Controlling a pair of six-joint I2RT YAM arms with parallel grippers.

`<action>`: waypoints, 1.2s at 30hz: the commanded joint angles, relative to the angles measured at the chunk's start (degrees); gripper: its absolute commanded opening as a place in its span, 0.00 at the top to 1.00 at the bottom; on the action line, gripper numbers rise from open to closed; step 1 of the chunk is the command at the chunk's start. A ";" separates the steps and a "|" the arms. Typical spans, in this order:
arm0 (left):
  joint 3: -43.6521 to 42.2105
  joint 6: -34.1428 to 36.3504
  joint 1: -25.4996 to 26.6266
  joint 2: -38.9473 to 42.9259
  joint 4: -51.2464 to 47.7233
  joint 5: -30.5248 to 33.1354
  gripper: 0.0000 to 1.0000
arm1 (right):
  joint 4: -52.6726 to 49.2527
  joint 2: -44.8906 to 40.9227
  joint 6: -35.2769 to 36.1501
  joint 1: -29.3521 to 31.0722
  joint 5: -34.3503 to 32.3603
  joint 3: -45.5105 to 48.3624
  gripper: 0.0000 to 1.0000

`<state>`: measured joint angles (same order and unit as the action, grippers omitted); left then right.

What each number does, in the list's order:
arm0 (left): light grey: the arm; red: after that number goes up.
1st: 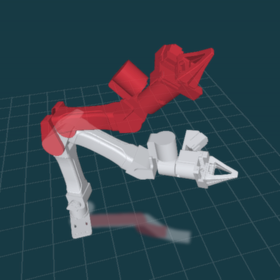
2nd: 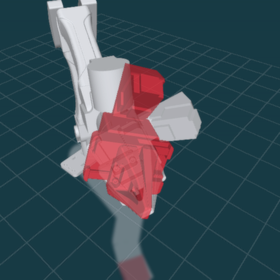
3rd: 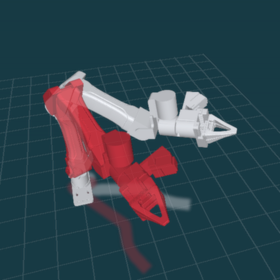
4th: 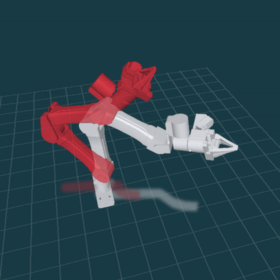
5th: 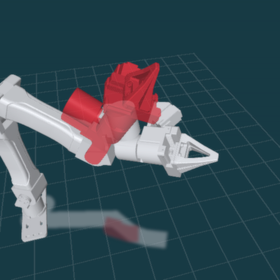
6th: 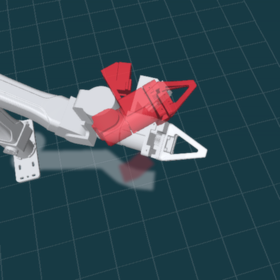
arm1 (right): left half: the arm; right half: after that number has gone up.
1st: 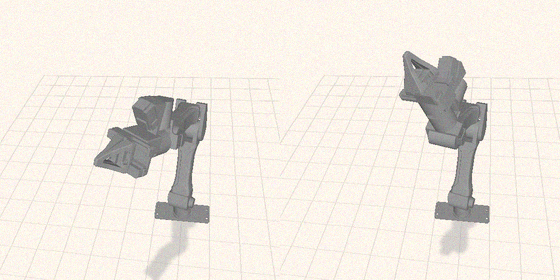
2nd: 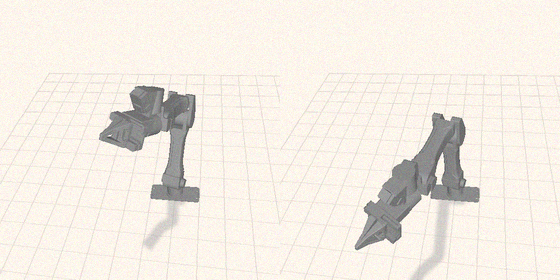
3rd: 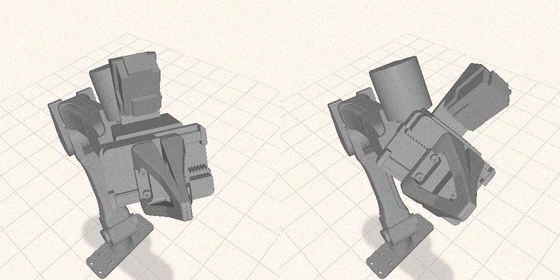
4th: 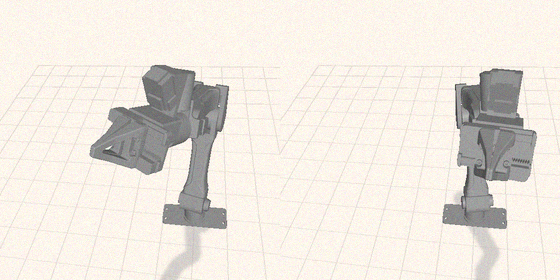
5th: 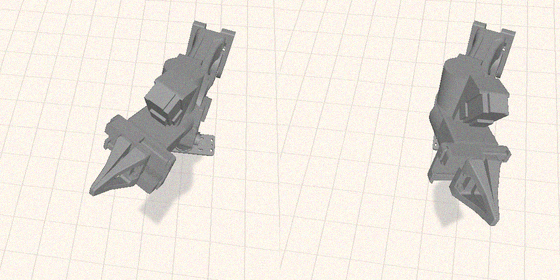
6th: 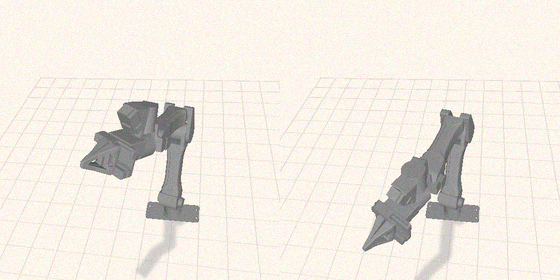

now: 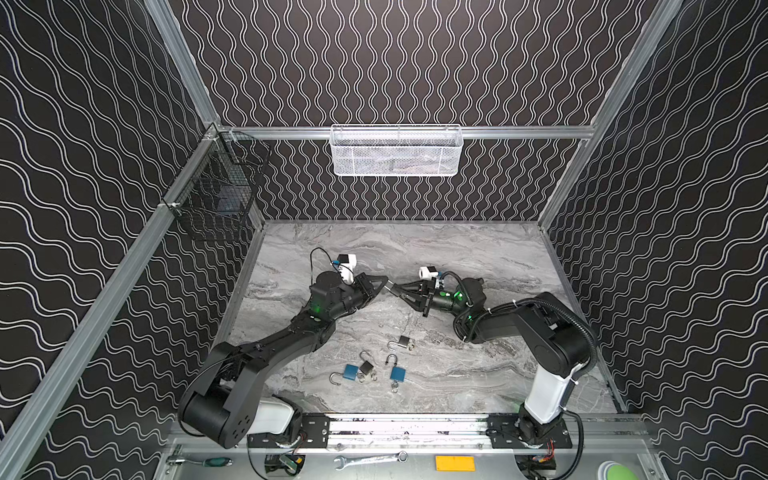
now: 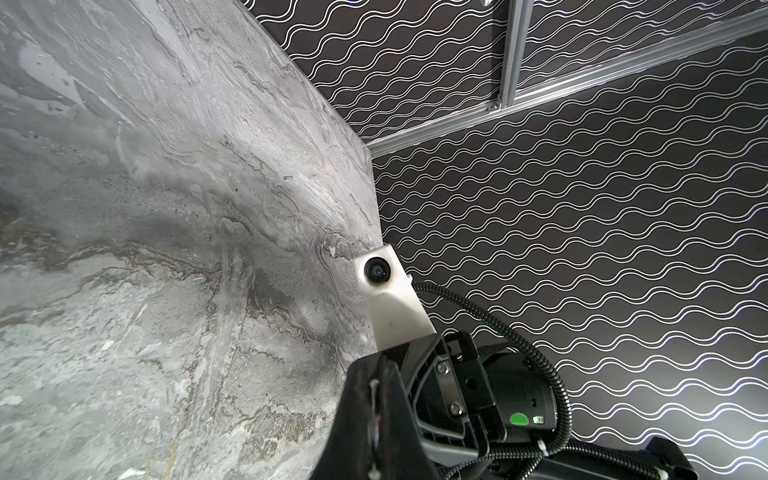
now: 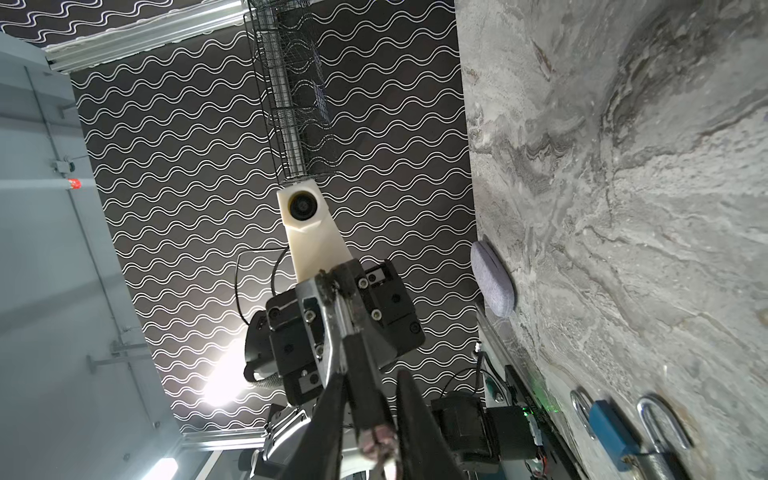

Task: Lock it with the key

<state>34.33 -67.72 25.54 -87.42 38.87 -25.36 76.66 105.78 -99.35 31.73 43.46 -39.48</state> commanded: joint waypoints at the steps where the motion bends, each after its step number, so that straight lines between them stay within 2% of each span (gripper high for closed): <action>1: 0.27 -0.35 -0.01 0.10 1.26 -1.19 1.00 | 1.92 -0.31 0.80 0.01 0.05 -0.60 0.79; 11: 0.87 0.35 0.02 1.57 -0.89 -1.99 1.00 | 0.93 -0.18 2.35 0.01 0.05 -1.07 0.88; 28: 2.18 1.05 0.20 2.13 -1.19 -4.98 1.00 | -17.36 -5.40 18.34 -0.04 -0.42 -4.53 0.95; 31: 3.72 3.02 0.42 2.82 -4.29 -6.35 1.00 | -16.83 -5.16 18.81 0.00 -0.07 -5.11 0.96; 36: 2.72 0.98 0.90 2.34 -0.63 -7.50 1.00 | -15.63 -4.53 19.98 0.00 1.21 -6.64 0.97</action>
<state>37.15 -67.29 25.47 -84.93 32.97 -24.14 62.83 100.77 -81.21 31.44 44.73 -44.69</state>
